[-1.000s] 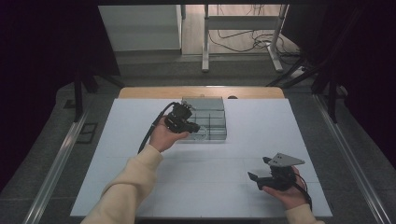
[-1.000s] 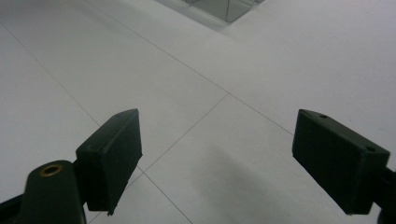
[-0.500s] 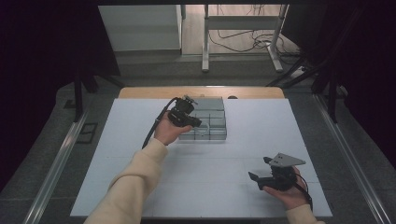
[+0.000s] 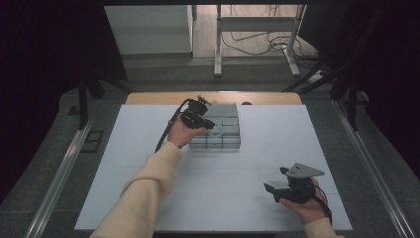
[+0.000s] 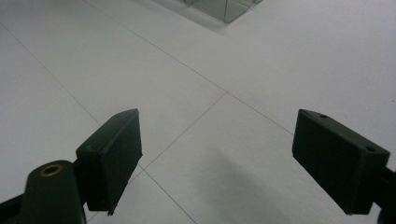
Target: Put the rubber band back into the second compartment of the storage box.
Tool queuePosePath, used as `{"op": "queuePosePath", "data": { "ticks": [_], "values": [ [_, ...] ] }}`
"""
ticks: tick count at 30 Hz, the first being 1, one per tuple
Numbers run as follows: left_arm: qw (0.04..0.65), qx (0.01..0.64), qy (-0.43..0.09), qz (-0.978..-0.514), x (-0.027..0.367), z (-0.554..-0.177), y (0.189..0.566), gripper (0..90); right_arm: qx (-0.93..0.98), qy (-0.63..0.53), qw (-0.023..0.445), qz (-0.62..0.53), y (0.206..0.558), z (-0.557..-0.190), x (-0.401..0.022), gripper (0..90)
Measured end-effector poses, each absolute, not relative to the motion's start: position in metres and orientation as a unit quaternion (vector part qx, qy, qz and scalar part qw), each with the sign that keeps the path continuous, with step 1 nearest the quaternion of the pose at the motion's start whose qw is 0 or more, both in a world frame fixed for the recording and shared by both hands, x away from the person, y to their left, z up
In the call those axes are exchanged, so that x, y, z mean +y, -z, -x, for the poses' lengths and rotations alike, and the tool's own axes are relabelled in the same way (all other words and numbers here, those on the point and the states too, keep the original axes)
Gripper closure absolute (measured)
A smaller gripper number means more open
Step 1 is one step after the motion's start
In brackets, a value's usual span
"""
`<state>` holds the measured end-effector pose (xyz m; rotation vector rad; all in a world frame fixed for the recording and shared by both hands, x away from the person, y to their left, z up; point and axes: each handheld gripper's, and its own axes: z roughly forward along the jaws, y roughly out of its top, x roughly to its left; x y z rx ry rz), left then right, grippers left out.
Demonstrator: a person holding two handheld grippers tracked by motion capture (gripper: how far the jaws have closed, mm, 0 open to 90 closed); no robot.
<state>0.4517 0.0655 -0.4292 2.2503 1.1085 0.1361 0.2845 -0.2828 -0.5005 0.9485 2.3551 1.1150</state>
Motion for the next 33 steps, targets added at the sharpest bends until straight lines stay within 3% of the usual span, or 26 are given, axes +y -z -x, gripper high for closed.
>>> {"op": "queuePosePath", "data": {
  "ticks": [33],
  "values": [
    [0.301,0.480,-0.072,-0.821,0.066,-0.498,0.444,81.8,0.834,-0.395,0.182,-0.339,0.501,-0.287,-0.283,16.4]
  ]
}}
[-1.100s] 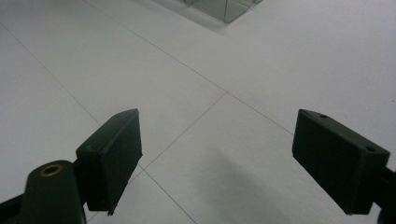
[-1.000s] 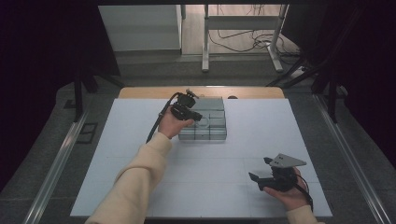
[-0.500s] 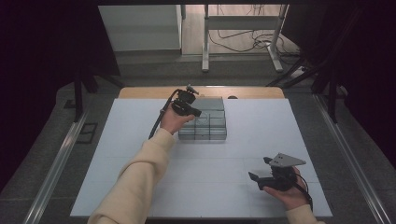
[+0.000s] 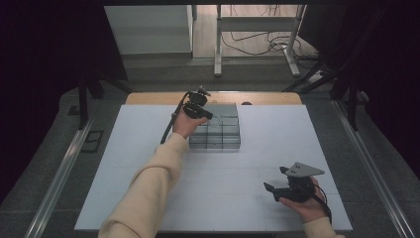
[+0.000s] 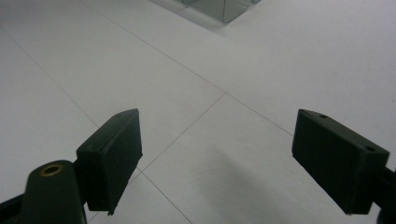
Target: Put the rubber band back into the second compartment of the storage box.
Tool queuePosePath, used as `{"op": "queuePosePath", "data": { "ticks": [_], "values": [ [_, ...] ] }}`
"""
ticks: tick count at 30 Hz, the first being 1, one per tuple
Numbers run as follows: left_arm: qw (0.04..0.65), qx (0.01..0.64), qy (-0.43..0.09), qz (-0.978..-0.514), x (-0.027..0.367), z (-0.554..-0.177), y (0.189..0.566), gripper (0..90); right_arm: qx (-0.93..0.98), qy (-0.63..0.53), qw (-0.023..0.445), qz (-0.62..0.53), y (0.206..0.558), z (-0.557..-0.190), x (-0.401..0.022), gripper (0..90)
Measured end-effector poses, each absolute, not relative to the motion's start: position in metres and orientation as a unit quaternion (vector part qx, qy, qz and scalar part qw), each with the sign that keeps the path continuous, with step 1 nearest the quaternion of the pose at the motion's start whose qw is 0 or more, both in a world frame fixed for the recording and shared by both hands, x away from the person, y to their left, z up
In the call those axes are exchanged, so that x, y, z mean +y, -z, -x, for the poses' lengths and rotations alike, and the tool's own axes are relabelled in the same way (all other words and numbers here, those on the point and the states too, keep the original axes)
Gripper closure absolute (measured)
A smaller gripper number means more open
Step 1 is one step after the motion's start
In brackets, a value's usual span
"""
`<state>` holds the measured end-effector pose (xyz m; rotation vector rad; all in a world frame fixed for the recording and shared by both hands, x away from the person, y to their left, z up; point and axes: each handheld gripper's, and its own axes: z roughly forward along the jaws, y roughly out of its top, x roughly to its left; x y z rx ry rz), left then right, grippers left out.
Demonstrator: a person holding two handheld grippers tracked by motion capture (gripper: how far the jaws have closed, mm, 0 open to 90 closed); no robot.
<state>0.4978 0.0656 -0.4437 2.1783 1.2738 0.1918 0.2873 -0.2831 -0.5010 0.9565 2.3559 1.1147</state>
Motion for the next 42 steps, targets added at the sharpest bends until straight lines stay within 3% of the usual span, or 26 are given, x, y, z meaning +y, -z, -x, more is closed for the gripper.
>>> {"op": "queuePosePath", "data": {
  "ticks": [24,42],
  "values": [
    [0.296,0.496,-0.077,-0.813,0.061,-0.512,0.447,81.8,0.835,-0.394,0.181,-0.339,0.502,-0.288,-0.283,16.3],
    [0.273,0.494,-0.063,-0.823,0.055,-0.512,0.472,81.8,0.836,-0.393,0.181,-0.339,0.502,-0.288,-0.282,16.3]
  ]
}}
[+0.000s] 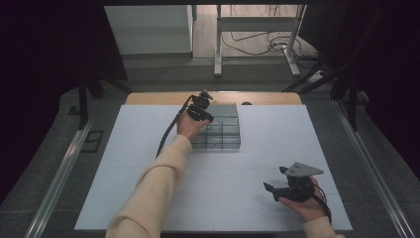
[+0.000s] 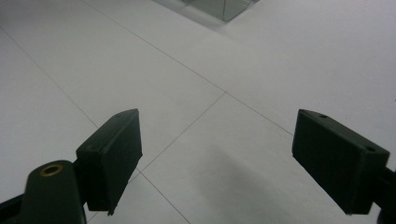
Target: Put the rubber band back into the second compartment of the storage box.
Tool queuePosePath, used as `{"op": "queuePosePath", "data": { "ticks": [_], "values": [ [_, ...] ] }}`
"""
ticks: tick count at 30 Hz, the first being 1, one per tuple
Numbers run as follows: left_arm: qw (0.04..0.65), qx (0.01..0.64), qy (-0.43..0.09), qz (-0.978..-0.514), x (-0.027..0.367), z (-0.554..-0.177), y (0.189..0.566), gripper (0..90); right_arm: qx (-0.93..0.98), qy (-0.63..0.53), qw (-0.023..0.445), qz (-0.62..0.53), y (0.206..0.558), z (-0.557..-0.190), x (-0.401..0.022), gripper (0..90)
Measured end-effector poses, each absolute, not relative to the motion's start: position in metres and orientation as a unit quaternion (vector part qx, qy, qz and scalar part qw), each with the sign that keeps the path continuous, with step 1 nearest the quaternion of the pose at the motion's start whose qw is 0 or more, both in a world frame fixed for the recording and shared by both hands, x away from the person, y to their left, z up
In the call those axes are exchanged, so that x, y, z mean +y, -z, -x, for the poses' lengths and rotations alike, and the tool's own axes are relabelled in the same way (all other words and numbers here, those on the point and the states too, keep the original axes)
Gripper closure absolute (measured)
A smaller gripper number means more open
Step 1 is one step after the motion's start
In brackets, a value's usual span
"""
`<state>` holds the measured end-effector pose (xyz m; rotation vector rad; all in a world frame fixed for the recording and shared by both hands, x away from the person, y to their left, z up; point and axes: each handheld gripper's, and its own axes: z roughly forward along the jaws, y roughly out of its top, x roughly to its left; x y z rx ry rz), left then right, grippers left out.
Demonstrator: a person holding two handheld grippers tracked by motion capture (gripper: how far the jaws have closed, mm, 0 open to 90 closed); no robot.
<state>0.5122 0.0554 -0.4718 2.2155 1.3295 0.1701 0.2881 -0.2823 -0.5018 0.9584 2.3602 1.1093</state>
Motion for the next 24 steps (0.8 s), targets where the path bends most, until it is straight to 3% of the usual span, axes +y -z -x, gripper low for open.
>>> {"op": "queuePosePath", "data": {
  "ticks": [9,10,12,14,18,24],
  "values": [
    [0.281,0.496,-0.062,-0.819,0.0542,-0.5125,0.4750,80.8,0.836,-0.392,0.181,-0.340,0.5017,-0.2882,-0.2825,16.1],
    [0.285,0.496,-0.062,-0.818,0.0545,-0.5126,0.4747,77.5,0.836,-0.391,0.181,-0.341,0.5016,-0.2881,-0.2825,16.1],
    [0.298,0.496,-0.047,-0.814,0.0555,-0.5132,0.4739,57.1,0.835,-0.393,0.180,-0.340,0.5017,-0.2880,-0.2827,16.1],
    [0.308,0.488,-0.031,-0.816,0.0563,-0.5119,0.4731,45.1,0.834,-0.395,0.180,-0.340,0.5018,-0.2879,-0.2826,16.1],
    [0.315,0.483,-0.030,-0.816,0.0574,-0.5082,0.4701,38.3,0.834,-0.394,0.180,-0.341,0.5021,-0.2876,-0.2829,16.1],
    [0.314,0.481,-0.029,-0.818,0.0579,-0.5039,0.4675,39.4,0.833,-0.394,0.182,-0.342,0.5016,-0.2869,-0.2829,16.1]
  ]
}}
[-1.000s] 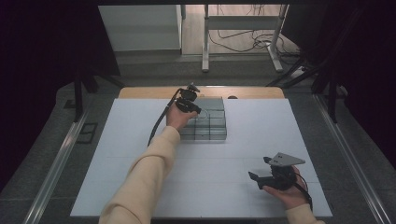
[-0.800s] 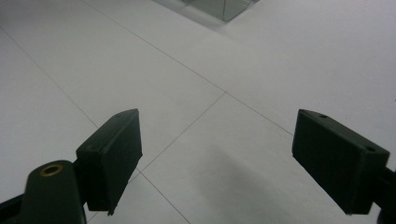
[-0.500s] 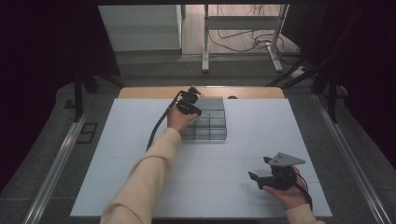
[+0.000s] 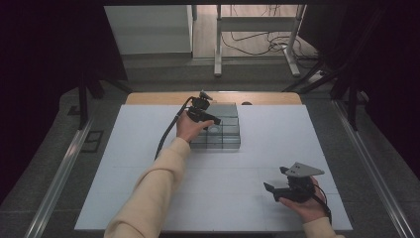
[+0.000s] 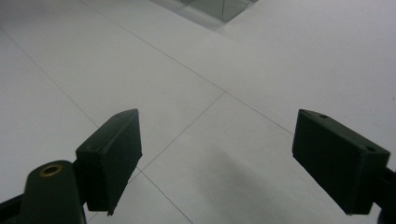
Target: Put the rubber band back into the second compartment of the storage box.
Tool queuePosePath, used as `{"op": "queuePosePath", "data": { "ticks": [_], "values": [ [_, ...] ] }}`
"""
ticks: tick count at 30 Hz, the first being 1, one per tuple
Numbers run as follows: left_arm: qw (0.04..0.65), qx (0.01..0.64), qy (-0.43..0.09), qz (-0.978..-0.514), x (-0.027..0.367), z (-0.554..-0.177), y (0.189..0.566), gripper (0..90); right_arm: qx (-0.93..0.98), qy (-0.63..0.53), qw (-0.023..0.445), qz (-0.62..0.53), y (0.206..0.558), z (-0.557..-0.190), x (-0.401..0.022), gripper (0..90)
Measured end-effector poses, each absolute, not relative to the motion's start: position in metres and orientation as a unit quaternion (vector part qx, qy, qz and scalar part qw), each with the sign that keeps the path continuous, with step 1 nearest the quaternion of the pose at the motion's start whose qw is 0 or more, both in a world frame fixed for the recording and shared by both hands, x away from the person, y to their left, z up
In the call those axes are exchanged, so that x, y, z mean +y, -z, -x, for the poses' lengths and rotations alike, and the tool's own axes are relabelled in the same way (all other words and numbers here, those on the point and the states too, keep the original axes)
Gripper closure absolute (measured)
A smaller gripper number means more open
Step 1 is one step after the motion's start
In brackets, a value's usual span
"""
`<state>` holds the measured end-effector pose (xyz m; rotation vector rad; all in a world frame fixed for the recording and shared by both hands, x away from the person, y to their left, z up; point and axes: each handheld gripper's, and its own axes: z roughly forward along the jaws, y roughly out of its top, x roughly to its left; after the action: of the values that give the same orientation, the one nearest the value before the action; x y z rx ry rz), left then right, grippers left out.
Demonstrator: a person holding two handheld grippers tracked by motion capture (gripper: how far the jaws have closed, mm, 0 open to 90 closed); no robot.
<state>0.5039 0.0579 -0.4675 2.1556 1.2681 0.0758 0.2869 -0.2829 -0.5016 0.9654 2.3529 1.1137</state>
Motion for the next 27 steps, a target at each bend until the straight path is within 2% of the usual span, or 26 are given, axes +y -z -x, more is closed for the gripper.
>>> {"op": "queuePosePath", "data": {
  "ticks": [20,27],
  "values": [
    [0.329,0.444,-0.051,-0.832,0.058,-0.476,0.418,42.3,0.834,-0.395,0.182,-0.340,0.501,-0.284,-0.284,16.2],
    [0.323,0.444,-0.052,-0.834,0.058,-0.474,0.421,42.3,0.836,-0.392,0.182,-0.338,0.501,-0.285,-0.282,16.1]
  ]
}}
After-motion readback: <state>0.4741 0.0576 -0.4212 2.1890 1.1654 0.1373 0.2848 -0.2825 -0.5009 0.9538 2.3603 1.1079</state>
